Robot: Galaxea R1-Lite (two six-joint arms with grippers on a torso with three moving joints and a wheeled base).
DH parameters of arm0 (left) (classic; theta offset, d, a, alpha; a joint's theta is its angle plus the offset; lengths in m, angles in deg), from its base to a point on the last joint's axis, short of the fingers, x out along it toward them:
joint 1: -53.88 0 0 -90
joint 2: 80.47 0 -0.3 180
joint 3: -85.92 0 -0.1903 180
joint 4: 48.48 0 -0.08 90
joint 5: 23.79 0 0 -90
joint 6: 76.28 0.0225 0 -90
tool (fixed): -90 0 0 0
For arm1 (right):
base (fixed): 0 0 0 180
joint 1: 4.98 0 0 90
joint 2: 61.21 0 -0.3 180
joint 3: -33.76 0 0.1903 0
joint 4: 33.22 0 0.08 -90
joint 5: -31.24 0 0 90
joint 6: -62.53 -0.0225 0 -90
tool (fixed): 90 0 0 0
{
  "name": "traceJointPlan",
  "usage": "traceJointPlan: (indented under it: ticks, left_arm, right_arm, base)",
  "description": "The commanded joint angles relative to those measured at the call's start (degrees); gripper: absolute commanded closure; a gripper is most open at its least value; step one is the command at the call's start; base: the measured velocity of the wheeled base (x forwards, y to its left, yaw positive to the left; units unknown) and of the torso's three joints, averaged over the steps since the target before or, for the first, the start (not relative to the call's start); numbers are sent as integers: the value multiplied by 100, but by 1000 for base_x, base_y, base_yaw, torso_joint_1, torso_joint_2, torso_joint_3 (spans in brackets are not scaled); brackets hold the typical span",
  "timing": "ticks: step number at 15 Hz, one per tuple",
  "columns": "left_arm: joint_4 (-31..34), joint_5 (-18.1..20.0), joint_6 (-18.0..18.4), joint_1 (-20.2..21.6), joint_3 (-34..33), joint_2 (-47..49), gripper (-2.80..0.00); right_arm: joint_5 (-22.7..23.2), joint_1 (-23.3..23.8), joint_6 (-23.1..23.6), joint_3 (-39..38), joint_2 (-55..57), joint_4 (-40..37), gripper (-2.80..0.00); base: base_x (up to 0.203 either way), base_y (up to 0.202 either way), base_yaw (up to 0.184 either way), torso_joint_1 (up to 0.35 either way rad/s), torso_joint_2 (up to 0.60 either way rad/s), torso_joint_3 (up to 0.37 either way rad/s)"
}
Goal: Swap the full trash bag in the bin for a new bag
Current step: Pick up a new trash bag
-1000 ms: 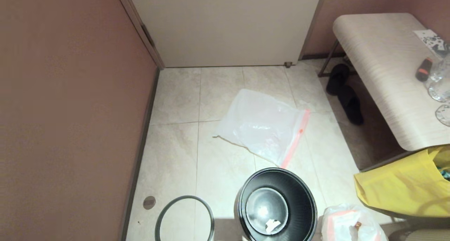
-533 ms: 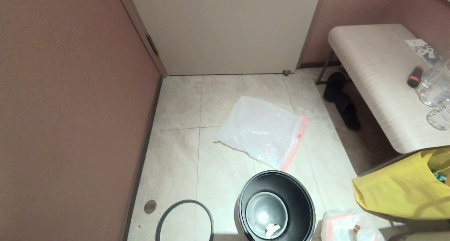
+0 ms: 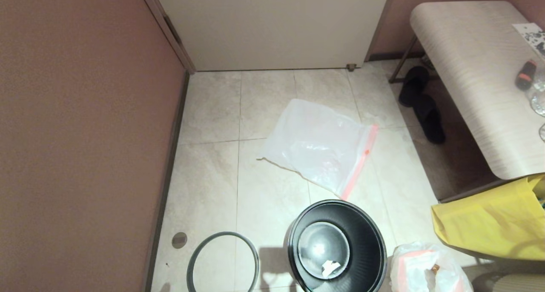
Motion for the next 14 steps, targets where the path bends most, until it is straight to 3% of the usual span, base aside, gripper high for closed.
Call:
traceJointPlan:
  ticks: [1,14]
  left_arm:
    - [2,4,-2,2,-5,7,0]
    - [2,4,19,2,1,7,0]
  right_arm:
    - [0,0,-3,-1,11,-23,0]
    - [114,0,-4,-1,11,-23,0]
  base:
    - [0,0,0,4,4,-200]
    - [0,0,0,6,2,-200]
